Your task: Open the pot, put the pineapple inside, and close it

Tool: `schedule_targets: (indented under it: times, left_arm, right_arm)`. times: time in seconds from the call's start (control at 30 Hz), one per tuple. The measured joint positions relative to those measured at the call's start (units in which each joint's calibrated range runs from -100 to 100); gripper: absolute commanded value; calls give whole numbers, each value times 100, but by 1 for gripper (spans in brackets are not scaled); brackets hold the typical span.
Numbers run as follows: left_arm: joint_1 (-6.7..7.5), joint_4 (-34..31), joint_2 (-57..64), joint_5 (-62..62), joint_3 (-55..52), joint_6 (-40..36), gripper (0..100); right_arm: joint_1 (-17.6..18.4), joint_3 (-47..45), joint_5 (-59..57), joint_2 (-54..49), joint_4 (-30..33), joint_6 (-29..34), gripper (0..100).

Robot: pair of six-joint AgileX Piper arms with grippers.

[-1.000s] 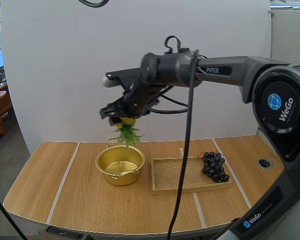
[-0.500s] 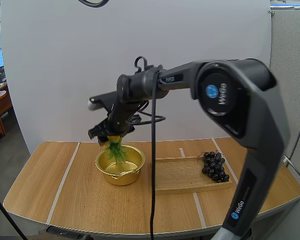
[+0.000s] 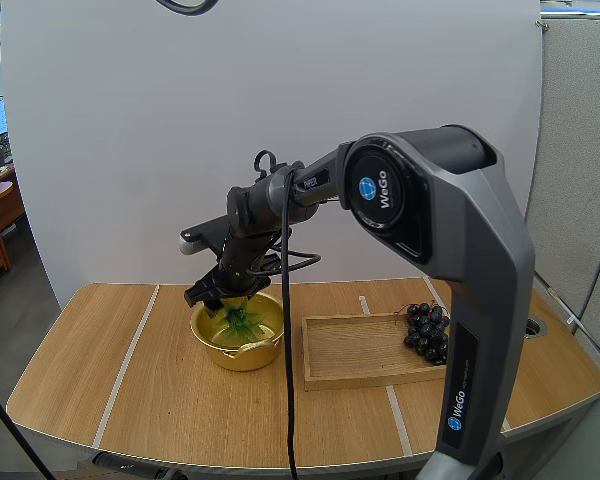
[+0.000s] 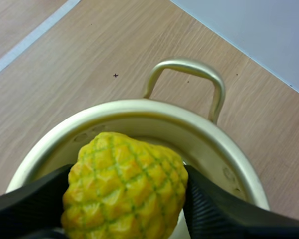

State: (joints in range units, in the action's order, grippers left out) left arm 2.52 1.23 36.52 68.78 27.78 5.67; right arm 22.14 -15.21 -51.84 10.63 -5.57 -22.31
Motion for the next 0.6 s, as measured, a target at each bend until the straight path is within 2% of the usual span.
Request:
schedule_targets:
  times: [0.6]
  left_arm:
    - [0,0,0,0,0,0,0]
  right_arm:
    - [0,57,575,535,65,10,0]
